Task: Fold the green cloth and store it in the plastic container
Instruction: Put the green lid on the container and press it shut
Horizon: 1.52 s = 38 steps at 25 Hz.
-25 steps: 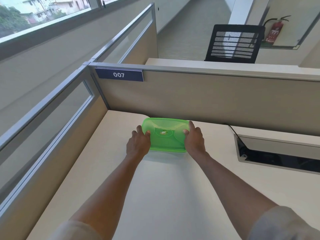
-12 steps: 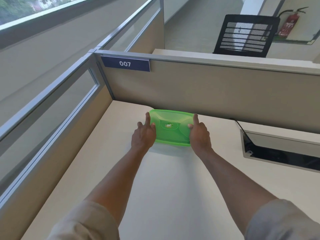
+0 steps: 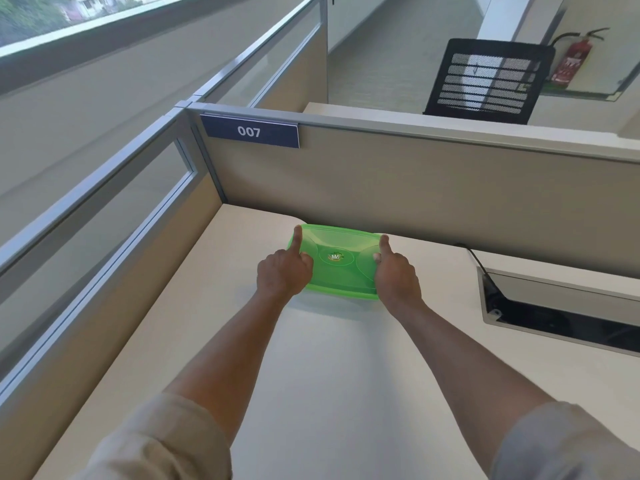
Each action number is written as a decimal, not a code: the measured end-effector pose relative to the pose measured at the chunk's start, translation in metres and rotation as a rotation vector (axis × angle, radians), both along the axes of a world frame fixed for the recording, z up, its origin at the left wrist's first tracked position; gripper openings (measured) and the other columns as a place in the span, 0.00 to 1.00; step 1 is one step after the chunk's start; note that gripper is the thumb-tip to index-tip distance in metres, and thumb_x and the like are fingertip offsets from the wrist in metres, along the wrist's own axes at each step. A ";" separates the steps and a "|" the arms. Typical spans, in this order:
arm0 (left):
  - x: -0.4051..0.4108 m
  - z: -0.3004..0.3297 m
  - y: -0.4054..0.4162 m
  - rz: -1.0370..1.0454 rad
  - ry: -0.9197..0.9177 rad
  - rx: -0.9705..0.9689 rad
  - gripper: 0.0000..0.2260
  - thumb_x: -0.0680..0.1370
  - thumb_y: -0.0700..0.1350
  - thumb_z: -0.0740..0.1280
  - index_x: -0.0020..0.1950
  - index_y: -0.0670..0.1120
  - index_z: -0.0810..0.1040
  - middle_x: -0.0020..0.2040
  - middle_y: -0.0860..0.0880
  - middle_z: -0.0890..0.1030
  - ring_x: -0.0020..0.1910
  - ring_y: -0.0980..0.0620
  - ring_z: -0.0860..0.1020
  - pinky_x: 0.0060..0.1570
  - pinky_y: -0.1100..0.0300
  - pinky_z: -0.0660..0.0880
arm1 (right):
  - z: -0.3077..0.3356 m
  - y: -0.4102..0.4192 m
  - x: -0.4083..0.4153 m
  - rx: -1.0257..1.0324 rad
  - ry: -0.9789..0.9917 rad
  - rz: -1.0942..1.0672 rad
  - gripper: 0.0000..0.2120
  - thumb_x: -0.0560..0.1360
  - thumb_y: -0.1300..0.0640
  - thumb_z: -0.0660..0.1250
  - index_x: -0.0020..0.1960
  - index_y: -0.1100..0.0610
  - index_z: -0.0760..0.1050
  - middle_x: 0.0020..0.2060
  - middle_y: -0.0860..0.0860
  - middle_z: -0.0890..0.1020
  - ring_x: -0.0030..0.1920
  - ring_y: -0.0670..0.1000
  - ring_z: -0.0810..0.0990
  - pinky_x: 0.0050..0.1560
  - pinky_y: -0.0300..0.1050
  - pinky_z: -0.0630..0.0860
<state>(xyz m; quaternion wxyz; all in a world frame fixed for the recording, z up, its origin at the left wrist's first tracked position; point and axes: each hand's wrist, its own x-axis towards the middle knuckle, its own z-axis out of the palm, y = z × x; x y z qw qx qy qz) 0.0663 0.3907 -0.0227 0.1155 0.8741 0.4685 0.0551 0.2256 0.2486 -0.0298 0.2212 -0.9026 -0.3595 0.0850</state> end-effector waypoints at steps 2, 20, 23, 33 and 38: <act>0.001 0.000 0.003 -0.006 0.015 0.022 0.28 0.80 0.54 0.51 0.79 0.54 0.48 0.43 0.41 0.82 0.40 0.40 0.79 0.38 0.52 0.71 | 0.000 0.001 0.002 -0.014 -0.005 0.004 0.23 0.83 0.54 0.49 0.77 0.53 0.54 0.51 0.62 0.80 0.53 0.66 0.78 0.50 0.55 0.72; 0.027 0.005 -0.022 -0.217 -0.045 0.108 0.26 0.83 0.54 0.51 0.79 0.46 0.55 0.79 0.42 0.57 0.77 0.42 0.55 0.75 0.44 0.54 | 0.014 0.022 -0.025 -0.144 -0.201 0.172 0.30 0.82 0.50 0.55 0.78 0.62 0.51 0.78 0.60 0.56 0.77 0.61 0.54 0.75 0.57 0.54; 0.035 -0.005 -0.032 -0.261 -0.021 0.076 0.25 0.83 0.51 0.50 0.79 0.45 0.54 0.80 0.43 0.53 0.78 0.43 0.51 0.76 0.45 0.48 | 0.006 0.024 -0.032 -0.164 -0.172 0.223 0.28 0.83 0.49 0.50 0.78 0.63 0.51 0.78 0.60 0.53 0.78 0.60 0.49 0.77 0.56 0.49; 0.034 -0.015 -0.035 -0.249 -0.004 0.119 0.26 0.83 0.50 0.49 0.80 0.45 0.52 0.80 0.44 0.51 0.79 0.44 0.48 0.77 0.46 0.46 | -0.006 0.019 -0.038 -0.133 -0.263 0.189 0.28 0.83 0.50 0.49 0.78 0.64 0.53 0.78 0.60 0.55 0.78 0.59 0.51 0.78 0.56 0.48; 0.032 -0.008 -0.039 -0.235 -0.037 0.095 0.27 0.83 0.50 0.50 0.80 0.43 0.49 0.81 0.44 0.49 0.79 0.45 0.47 0.77 0.47 0.45 | 0.001 0.018 -0.039 -0.122 -0.190 0.199 0.28 0.83 0.51 0.49 0.78 0.64 0.52 0.79 0.60 0.53 0.79 0.59 0.49 0.77 0.57 0.47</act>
